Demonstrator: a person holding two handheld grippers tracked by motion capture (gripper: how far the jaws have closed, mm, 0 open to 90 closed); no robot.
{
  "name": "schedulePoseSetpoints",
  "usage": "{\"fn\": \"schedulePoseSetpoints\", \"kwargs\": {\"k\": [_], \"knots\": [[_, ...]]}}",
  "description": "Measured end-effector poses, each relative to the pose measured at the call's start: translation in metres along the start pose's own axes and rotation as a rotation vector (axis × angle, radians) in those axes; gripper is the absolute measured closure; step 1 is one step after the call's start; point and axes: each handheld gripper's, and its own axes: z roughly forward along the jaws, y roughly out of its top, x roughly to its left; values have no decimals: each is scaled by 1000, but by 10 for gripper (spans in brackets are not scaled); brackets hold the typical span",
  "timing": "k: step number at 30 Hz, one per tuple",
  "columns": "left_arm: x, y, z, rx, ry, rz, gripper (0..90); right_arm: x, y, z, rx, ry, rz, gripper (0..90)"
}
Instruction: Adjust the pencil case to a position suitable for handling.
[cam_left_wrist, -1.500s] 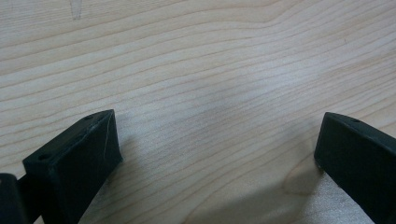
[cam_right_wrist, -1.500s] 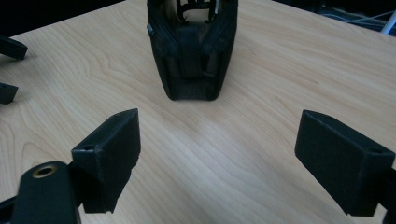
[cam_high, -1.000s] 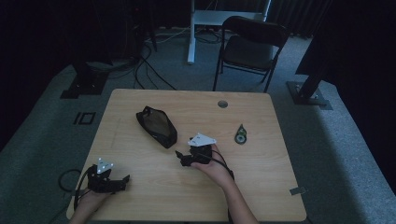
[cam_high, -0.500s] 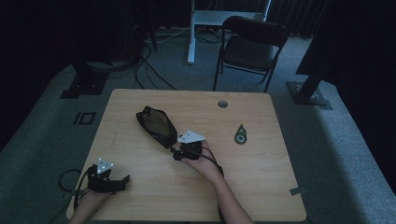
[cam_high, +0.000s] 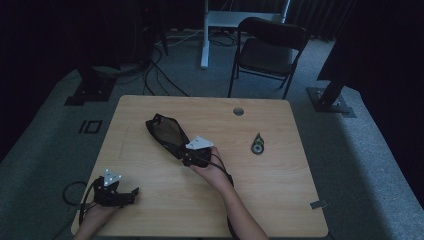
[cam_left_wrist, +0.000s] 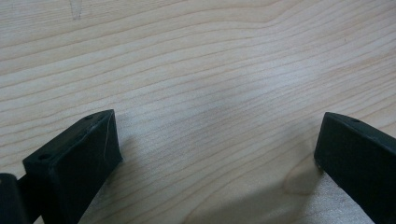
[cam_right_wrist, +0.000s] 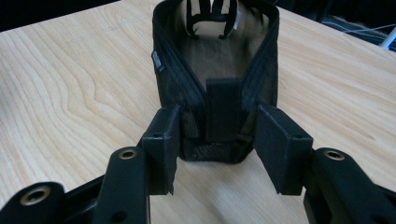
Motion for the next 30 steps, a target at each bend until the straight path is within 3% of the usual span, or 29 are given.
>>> {"fn": "schedulePoseSetpoints", "kwargs": {"k": [6,11,14,17,30], "knots": [[0,0,0,0,0,0,4,1,4,8,21,8,16,557],[0,0,0,0,0,0,4,2,3,13,59,28,68,620],[0,0,0,0,0,0,4,3,2,15,62,27,60,650],[0,0,0,0,0,0,4,5,1,16,47,-7,33,723],[0,0,0,0,0,0,4,-1,-5,9,23,-9,71,730]]}}
